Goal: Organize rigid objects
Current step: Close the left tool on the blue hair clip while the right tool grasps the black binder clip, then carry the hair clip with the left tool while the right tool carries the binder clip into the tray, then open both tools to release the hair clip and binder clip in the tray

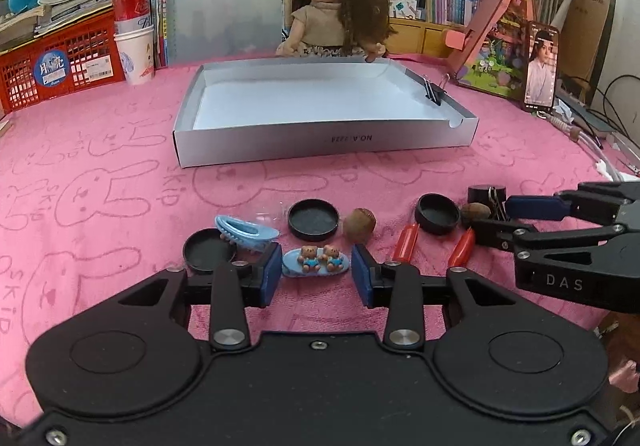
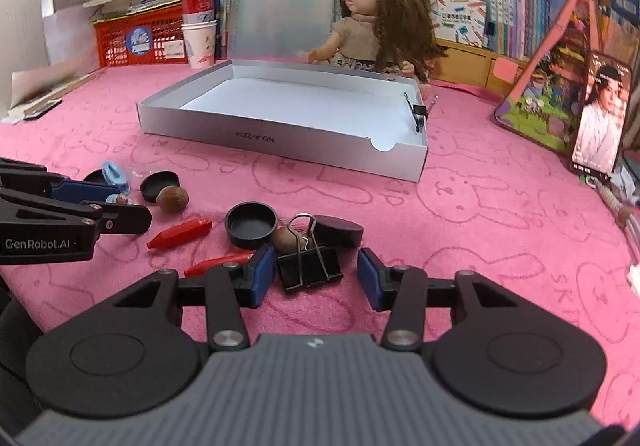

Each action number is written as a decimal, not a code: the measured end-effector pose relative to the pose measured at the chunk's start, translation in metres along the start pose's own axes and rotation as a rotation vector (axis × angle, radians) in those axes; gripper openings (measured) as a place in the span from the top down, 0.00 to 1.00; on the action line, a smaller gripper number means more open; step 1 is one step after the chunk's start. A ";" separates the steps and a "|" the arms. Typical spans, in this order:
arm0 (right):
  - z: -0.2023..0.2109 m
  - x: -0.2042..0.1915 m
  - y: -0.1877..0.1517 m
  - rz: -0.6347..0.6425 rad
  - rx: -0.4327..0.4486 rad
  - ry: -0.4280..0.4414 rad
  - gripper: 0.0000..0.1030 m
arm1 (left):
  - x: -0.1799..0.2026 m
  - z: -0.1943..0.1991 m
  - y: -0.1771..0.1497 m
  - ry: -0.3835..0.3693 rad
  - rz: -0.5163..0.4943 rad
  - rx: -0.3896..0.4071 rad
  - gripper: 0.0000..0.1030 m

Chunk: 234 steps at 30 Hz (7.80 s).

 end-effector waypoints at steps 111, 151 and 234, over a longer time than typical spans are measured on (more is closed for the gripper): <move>-0.020 0.036 0.084 -0.293 0.083 0.010 0.64 | -0.041 -0.020 0.104 0.068 0.098 0.161 0.66; -0.148 0.030 0.135 -0.231 -0.067 0.011 0.63 | -0.071 -0.164 0.143 0.097 0.118 -0.029 0.66; -0.078 0.029 0.125 -0.186 0.059 0.013 0.13 | -0.062 -0.070 0.129 0.126 0.084 0.114 0.18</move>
Point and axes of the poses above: each gripper's, at about its wrist camera, not at the fingertips, and z roughly against the way its jaws point, x to its right, y to its top, the point moved 10 cm from there along -z, roughly the way its jaws point, and after that the axes turned 5 degrees about -z, right-handed, at the moved point
